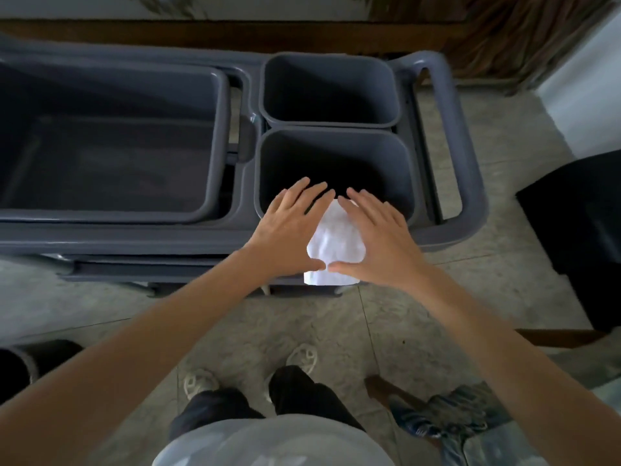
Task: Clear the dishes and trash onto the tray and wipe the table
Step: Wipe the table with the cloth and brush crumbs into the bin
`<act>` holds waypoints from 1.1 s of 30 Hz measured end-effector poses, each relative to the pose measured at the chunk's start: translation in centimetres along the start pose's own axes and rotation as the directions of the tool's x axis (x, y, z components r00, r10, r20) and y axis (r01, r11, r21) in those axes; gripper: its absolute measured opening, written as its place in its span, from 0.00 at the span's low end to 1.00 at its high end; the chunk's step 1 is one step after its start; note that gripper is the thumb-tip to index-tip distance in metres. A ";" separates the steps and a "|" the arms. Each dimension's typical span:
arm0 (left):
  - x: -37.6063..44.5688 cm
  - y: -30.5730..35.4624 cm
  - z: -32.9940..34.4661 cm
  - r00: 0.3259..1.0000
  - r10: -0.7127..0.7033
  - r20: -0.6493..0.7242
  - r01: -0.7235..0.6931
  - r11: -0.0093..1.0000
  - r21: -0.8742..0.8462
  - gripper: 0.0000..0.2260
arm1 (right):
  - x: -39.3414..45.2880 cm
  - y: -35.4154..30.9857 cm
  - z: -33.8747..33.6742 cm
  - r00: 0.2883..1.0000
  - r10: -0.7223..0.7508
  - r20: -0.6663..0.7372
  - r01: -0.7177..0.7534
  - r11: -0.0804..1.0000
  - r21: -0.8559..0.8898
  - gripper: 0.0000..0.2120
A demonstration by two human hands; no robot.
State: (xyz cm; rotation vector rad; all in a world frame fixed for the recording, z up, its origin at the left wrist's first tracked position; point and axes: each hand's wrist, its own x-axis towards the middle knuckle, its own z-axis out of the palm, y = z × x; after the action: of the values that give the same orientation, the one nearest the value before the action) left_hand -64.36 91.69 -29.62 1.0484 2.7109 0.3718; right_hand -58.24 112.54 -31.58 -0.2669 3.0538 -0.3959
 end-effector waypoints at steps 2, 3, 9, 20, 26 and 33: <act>1.4 -0.2 0.4 0.992 0.033 0.118 -0.049 0.990 0.136 0.55 | -0.4 -0.1 1.2 0.999 -0.038 -0.024 0.035 0.993 -0.116 0.56; 1.8 0.0 0.8 0.990 0.046 0.134 -0.071 0.981 0.181 0.54 | -0.5 0.0 1.8 0.997 -0.052 -0.066 0.043 0.990 -0.135 0.54; 1.8 0.1 4.1 0.994 0.088 -0.066 -0.072 0.972 0.224 0.39 | -0.3 0.8 4.4 0.957 -0.070 -0.281 0.016 0.982 -0.191 0.32; -1.5 -0.5 4.7 0.966 0.018 -0.258 0.039 0.976 0.215 0.44 | -0.4 -0.4 2.6 0.973 -0.095 -0.211 0.051 0.977 -0.208 0.42; -8.2 -2.8 1.6 0.924 -0.237 -0.299 0.302 0.934 0.193 0.47 | 0.3 -6.5 -0.3 0.970 -0.152 -0.192 0.123 0.981 -0.152 0.47; -22.3 -6.2 -0.3 0.726 -0.526 -0.443 0.609 0.790 0.061 0.46 | 0.9 -19.1 -0.7 0.907 -0.383 -0.175 0.369 0.923 -0.110 0.47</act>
State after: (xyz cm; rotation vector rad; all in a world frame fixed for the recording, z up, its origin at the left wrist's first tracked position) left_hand -52.17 72.04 -28.86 0.1021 3.3123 0.2129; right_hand -55.99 94.33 -26.03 -0.8825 3.2033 -0.3403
